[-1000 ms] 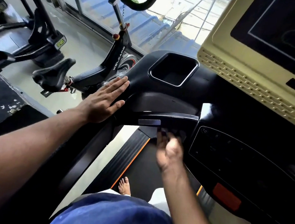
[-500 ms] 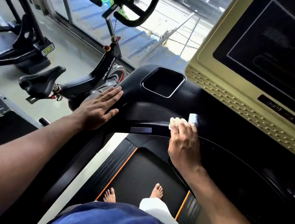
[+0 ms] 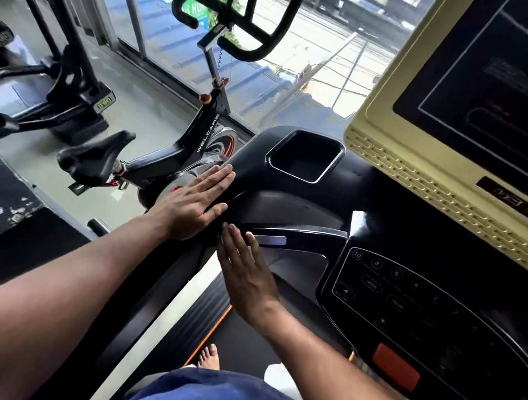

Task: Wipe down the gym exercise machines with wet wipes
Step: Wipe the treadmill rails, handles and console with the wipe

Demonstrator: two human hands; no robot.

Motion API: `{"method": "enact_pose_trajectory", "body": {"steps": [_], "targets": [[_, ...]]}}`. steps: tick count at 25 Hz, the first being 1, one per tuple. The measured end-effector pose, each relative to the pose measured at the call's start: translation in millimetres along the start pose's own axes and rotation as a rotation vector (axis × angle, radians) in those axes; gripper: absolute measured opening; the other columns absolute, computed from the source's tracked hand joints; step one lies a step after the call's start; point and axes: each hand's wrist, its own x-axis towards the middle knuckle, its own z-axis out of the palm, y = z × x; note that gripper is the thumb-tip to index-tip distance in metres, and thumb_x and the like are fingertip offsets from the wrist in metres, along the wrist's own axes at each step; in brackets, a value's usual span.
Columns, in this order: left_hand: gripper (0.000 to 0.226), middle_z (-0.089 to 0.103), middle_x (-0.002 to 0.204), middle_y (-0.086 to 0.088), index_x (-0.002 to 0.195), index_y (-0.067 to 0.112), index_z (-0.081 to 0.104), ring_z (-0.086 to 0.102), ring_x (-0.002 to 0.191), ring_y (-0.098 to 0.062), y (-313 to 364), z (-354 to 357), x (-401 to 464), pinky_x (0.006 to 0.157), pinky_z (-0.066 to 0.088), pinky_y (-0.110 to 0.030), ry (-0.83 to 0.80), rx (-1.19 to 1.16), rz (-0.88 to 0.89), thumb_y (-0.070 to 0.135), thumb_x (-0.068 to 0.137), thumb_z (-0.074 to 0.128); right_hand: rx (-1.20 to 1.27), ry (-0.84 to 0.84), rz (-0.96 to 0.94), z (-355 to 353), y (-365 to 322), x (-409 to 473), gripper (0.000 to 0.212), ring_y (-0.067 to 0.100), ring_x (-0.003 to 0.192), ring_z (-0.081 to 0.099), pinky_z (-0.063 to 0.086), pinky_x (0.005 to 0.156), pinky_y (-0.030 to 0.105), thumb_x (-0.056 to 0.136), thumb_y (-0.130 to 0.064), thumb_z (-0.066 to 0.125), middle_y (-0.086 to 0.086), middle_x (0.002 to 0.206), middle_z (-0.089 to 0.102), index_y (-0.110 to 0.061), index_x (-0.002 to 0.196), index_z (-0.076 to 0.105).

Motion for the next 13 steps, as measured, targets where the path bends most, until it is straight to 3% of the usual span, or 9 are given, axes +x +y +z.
{"method": "enact_pose_trajectory", "body": {"steps": [4, 7, 9, 13], "targets": [[0.082, -0.003, 0.173, 0.011, 0.167, 0.023, 0.01, -0.009, 0.158, -0.004, -2.6, 2.5, 1.5, 0.13, 0.002, -0.033, 0.01, -0.011, 0.012, 0.062, 0.096, 0.02, 0.135, 0.036, 0.055, -18.6, 52.7, -21.1, 0.061, 0.036, 0.149, 0.035, 0.026, 0.122, 0.057, 0.094, -0.013, 0.035, 0.02, 0.159, 0.039, 0.0, 0.154, 0.037], [0.08, -0.003, 0.173, 0.014, 0.167, 0.025, 0.01, -0.01, 0.158, -0.001, -4.8, 3.7, 1.6, 0.13, 0.003, -0.033, 0.021, -0.011, 0.011, 0.062, 0.097, 0.022, 0.116, -0.005, 0.292, -42.0, 117.8, -27.1, 0.049, 0.034, 0.109, 0.065, 0.032, 0.118, 0.057, 0.092, -0.018, 0.033, 0.015, 0.115, 0.068, -0.005, 0.127, 0.065], [0.081, -0.002, 0.173, 0.014, 0.167, 0.024, 0.011, -0.011, 0.157, -0.001, -4.0, 3.0, 1.6, 0.13, 0.002, -0.031, 0.023, -0.012, 0.01, 0.062, 0.096, 0.022, 0.083, -0.085, 0.388, -53.6, 150.6, -23.3, 0.042, 0.032, 0.086, 0.069, 0.028, 0.118, 0.06, 0.093, -0.023, 0.029, 0.01, 0.087, 0.07, -0.012, 0.097, 0.07], [0.082, -0.002, 0.172, 0.013, 0.166, 0.024, 0.01, -0.012, 0.156, 0.001, 1.6, 0.1, -0.1, 0.124, -0.009, -0.017, 0.032, -0.009, 0.005, 0.061, 0.095, 0.021, 0.099, -0.363, 0.369, -67.6, 160.0, -7.9, 0.035, 0.03, 0.099, 0.067, 0.013, 0.124, 0.055, 0.104, -0.025, 0.033, 0.012, 0.099, 0.071, -0.011, 0.102, 0.065]]}}
